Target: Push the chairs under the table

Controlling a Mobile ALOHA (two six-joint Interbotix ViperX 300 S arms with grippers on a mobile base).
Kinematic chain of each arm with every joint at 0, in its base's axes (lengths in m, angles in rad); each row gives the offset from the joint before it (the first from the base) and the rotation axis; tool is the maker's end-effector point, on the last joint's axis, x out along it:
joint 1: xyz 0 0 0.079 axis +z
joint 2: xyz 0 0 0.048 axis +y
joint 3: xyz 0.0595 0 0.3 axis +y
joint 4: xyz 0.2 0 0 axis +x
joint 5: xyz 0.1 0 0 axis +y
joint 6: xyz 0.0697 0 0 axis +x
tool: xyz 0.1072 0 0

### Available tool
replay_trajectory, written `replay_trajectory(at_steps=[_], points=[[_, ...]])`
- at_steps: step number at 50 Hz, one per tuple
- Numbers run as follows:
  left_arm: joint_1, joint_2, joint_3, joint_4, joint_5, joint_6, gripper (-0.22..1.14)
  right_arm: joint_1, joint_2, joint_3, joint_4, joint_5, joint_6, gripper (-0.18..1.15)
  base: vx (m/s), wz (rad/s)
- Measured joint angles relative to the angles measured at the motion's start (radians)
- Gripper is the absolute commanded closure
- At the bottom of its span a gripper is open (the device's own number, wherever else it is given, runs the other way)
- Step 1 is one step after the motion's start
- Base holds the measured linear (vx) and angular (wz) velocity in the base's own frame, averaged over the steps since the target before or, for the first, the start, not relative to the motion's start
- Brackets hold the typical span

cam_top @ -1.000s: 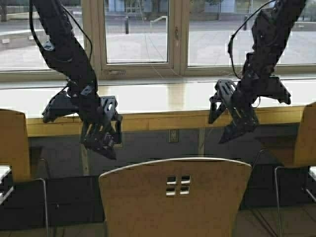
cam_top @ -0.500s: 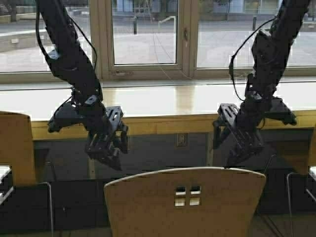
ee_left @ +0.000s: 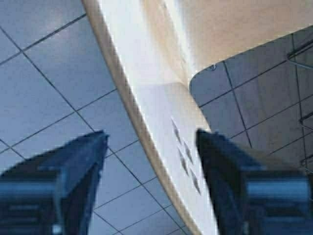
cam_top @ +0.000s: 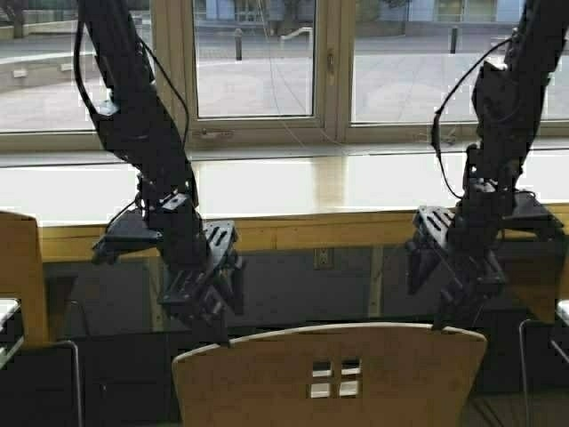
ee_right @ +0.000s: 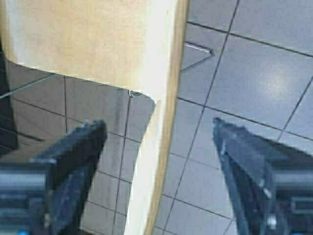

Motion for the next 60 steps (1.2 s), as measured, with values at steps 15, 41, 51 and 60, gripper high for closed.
replay_trajectory(at_steps=[15,41,51,60], points=[[0.005,0.000,0.015,-0.006,0.002,0.002,0.02,-0.005,0.020,-0.002,-0.009,-0.002,0.000,-0.01,0.07,0.00],[-0.026,0.038,-0.017,-0.005,0.025,0.002,0.02,0.002,0.115,-0.032,-0.009,0.000,0.000,-0.01,0.02,0.00],[-0.028,0.032,-0.009,-0.006,0.046,0.005,0.02,-0.002,0.132,-0.037,-0.012,0.011,-0.002,-0.01,0.00,0.00],[-0.034,-0.014,0.008,-0.006,0.034,0.008,0.02,-0.025,0.132,-0.037,-0.038,0.020,-0.002,-0.01,0.00,0.00]])
